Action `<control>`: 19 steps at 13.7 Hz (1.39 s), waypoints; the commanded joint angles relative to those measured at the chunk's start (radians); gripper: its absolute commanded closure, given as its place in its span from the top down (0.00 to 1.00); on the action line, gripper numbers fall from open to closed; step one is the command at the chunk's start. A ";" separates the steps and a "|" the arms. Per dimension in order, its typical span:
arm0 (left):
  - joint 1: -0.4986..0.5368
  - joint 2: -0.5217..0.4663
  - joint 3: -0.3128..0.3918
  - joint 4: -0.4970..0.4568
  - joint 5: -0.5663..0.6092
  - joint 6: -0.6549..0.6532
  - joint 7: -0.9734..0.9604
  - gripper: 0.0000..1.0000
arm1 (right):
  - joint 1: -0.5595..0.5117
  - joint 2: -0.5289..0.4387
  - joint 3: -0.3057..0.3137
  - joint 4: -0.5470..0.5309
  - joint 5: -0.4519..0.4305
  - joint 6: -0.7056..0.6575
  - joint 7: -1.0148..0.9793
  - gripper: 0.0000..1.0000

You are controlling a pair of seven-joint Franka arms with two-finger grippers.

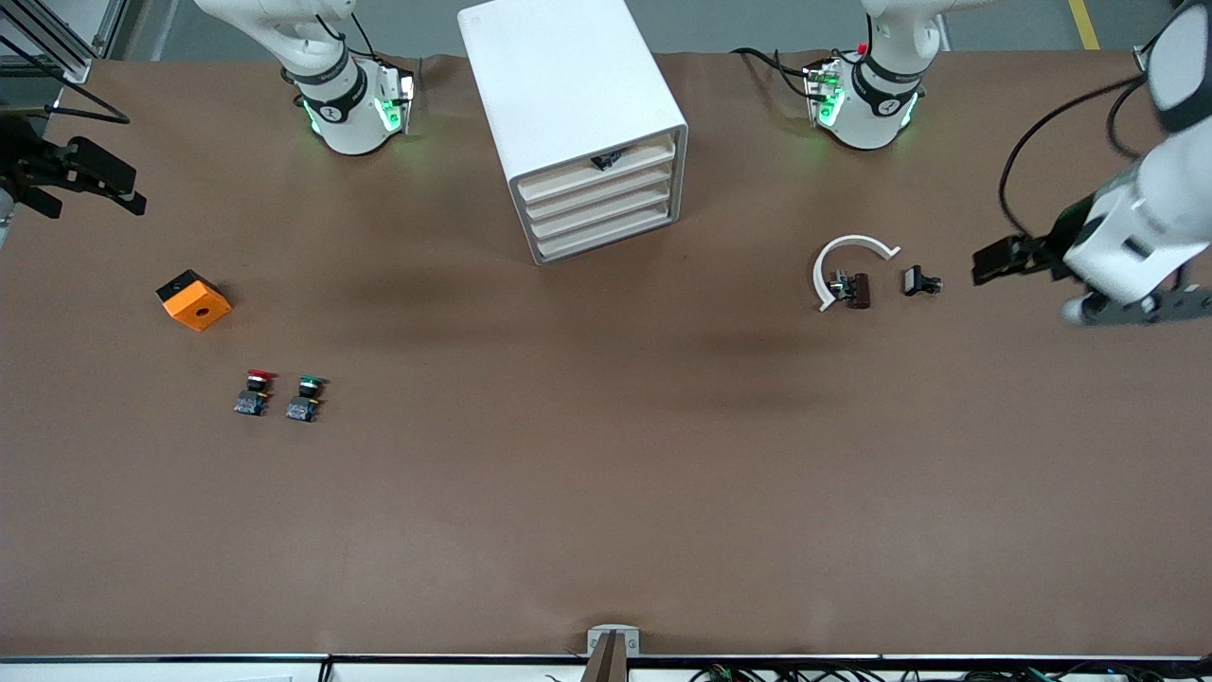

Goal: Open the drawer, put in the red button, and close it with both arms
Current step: 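Reach the left gripper to the handle of the white cabinet's drawer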

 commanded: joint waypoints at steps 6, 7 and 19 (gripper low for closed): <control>-0.170 0.339 -0.011 0.102 -0.029 0.053 -0.571 1.00 | -0.052 0.036 -0.007 -0.009 -0.014 -0.005 -0.197 1.00; -0.211 0.390 -0.011 0.126 -0.029 0.059 -0.687 1.00 | -0.064 0.041 -0.007 -0.004 -0.015 -0.002 -0.198 1.00; -0.524 0.614 -0.011 0.187 -0.318 0.128 -1.892 1.00 | -0.156 0.299 -0.007 0.080 -0.014 0.128 -0.114 1.00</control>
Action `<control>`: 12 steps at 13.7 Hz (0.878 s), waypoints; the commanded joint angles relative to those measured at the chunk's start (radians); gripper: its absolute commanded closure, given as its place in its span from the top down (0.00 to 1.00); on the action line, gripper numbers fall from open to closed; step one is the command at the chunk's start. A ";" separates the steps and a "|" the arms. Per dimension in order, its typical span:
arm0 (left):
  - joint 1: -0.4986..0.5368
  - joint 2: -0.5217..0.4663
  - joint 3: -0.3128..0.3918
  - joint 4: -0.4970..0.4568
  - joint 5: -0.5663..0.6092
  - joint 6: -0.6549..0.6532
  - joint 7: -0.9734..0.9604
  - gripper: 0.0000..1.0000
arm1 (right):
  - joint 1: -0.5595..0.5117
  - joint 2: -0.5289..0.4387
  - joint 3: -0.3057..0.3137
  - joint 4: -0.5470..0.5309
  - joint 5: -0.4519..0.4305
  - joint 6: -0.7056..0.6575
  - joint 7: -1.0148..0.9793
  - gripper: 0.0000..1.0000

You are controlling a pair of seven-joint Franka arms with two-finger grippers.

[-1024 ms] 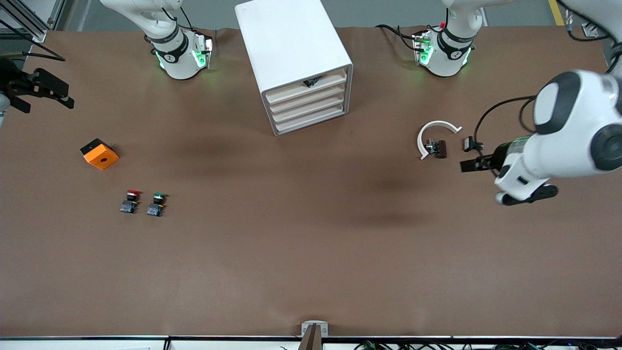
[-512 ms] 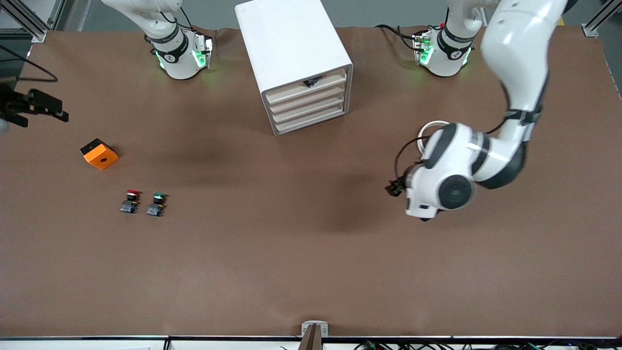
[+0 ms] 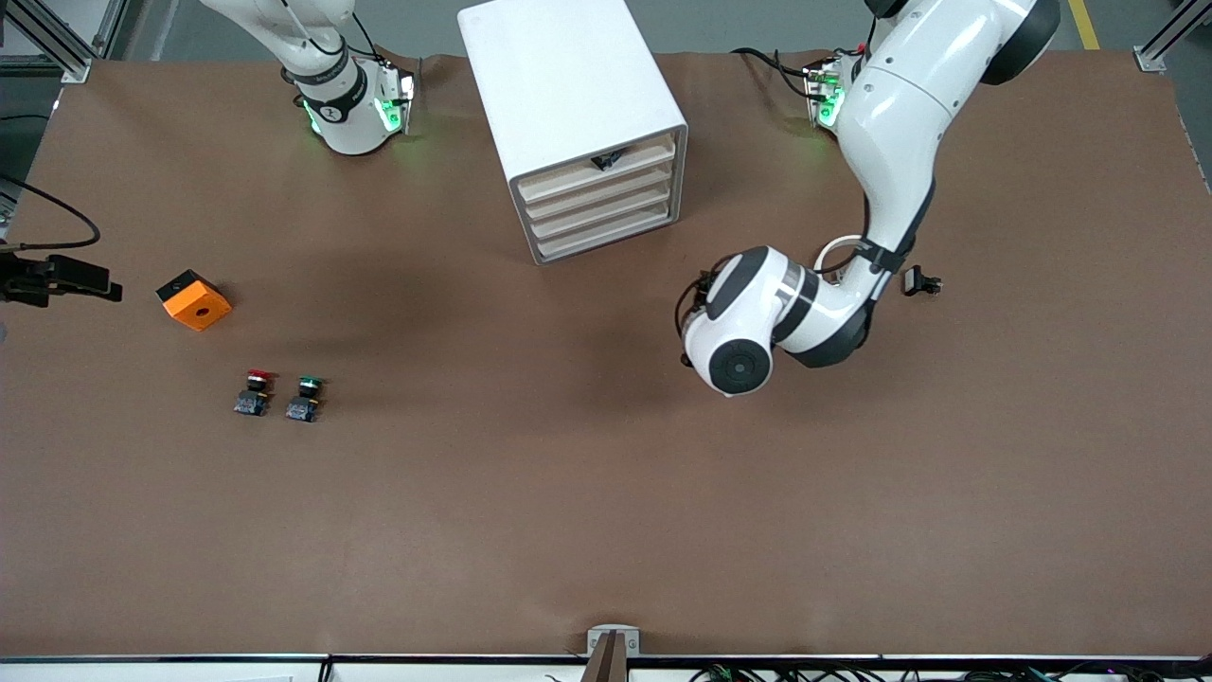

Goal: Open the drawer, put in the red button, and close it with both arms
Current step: 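Pull the drawer open with the left gripper while the right gripper reaches the red button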

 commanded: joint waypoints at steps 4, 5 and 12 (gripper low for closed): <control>-0.036 0.005 0.005 0.017 -0.370 -0.078 -0.228 1.00 | 0.006 0.015 0.011 -0.153 -0.007 0.218 0.160 1.00; -0.048 0.008 0.005 0.017 -0.388 -0.086 -0.293 1.00 | 0.004 0.018 0.011 -0.191 -0.007 0.268 0.181 1.00; -0.112 0.094 0.005 0.013 -0.470 -0.190 -0.353 0.64 | 0.009 0.171 0.009 -0.308 -0.024 0.562 0.277 1.00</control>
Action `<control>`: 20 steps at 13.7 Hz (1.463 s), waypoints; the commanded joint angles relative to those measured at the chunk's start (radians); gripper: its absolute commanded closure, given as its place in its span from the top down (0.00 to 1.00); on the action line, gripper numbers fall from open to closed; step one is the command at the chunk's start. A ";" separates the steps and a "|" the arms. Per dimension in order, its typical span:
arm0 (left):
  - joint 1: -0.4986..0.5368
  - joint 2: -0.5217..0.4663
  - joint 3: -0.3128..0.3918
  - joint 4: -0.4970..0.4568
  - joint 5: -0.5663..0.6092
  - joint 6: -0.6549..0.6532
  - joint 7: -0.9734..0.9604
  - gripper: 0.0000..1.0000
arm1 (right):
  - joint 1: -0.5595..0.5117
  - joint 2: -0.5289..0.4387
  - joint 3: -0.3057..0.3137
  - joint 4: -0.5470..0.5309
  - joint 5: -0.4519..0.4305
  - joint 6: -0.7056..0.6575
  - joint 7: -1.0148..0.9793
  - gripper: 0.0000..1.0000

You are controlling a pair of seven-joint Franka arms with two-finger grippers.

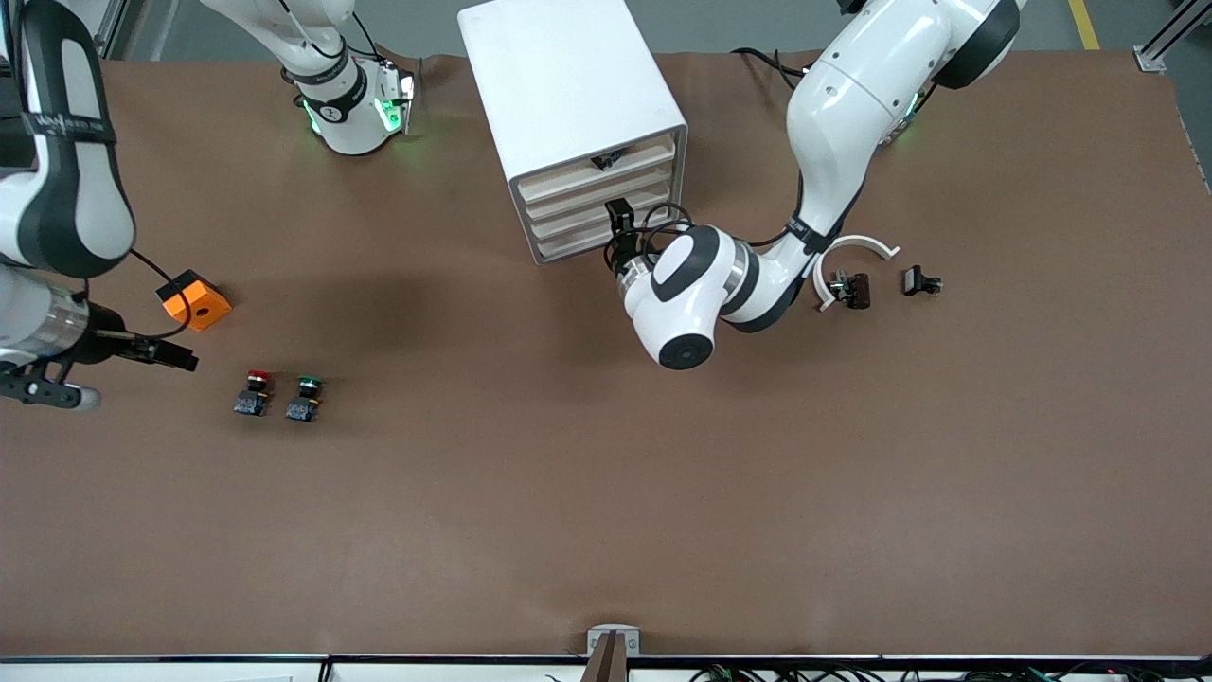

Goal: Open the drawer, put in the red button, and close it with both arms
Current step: 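Pull the drawer open with the left gripper while the right gripper reaches the red button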

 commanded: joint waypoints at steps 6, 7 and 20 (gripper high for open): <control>0.004 0.046 0.005 0.018 -0.109 -0.130 -0.036 0.57 | -0.014 0.215 0.002 -0.053 -0.069 0.339 0.025 1.00; 0.005 0.046 0.005 0.018 -0.115 -0.130 -0.036 0.52 | -0.011 0.216 0.002 -0.072 -0.069 0.362 0.027 1.00; -0.033 0.065 0.014 0.012 -0.129 -0.128 -0.053 0.00 | 0.017 0.250 0.004 -0.152 -0.067 0.494 0.070 1.00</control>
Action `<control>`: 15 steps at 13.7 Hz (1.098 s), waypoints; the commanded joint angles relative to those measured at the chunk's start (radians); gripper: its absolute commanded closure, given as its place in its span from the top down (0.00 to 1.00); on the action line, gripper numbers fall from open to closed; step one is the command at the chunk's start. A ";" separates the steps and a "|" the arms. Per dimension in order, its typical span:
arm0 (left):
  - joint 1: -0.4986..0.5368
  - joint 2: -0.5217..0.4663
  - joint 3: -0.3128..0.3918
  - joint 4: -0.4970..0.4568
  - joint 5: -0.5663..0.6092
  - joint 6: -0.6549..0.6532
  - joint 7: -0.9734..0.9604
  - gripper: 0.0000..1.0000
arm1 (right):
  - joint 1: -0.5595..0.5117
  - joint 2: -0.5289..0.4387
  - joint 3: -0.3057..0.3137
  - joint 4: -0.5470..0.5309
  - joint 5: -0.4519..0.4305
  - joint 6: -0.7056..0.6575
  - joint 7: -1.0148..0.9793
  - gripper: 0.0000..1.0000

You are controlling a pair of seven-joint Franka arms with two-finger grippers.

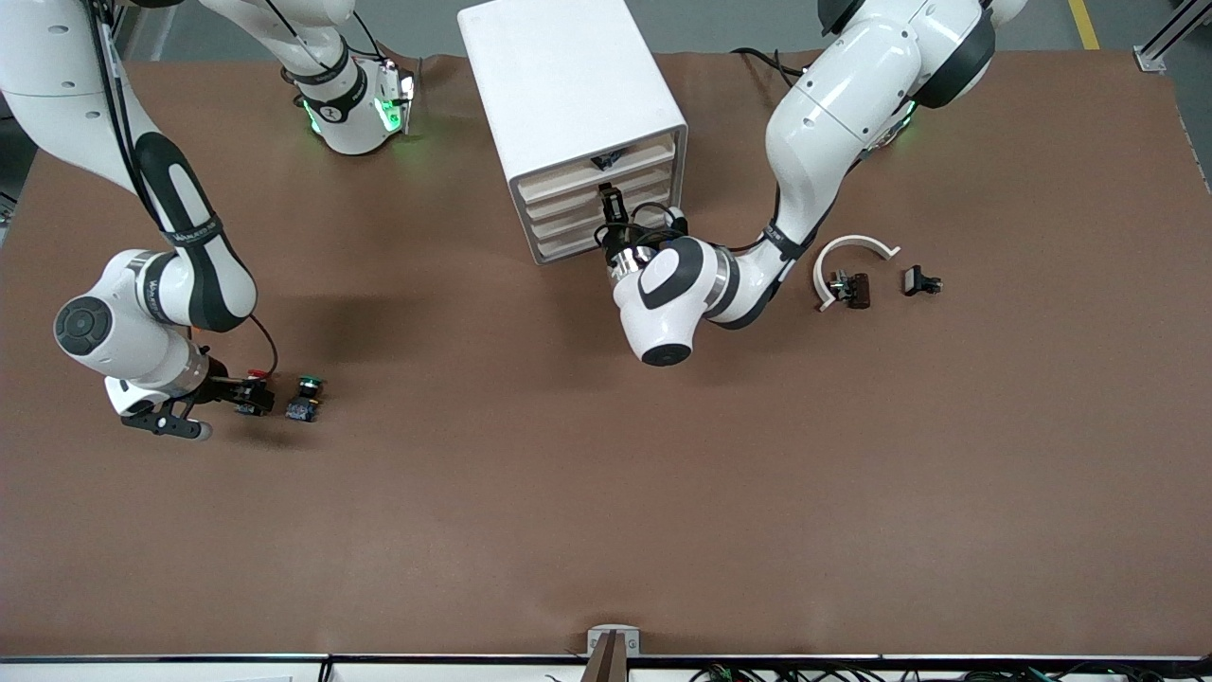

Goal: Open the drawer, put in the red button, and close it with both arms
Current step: 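Grasp the red button with the right gripper while the left gripper releases the drawer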

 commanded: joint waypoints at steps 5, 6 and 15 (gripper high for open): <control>-0.006 0.004 0.120 0.069 -0.012 0.037 0.005 0.00 | 0.005 0.023 0.001 -0.010 -0.017 0.049 0.025 1.00; -0.002 0.003 0.134 0.081 -0.012 0.055 0.016 0.00 | 0.005 0.031 0.001 -0.010 -0.017 0.061 0.025 1.00; 0.083 -0.017 0.179 0.147 -0.003 0.092 0.143 1.00 | 0.011 -0.024 0.009 0.006 -0.015 -0.089 0.028 0.00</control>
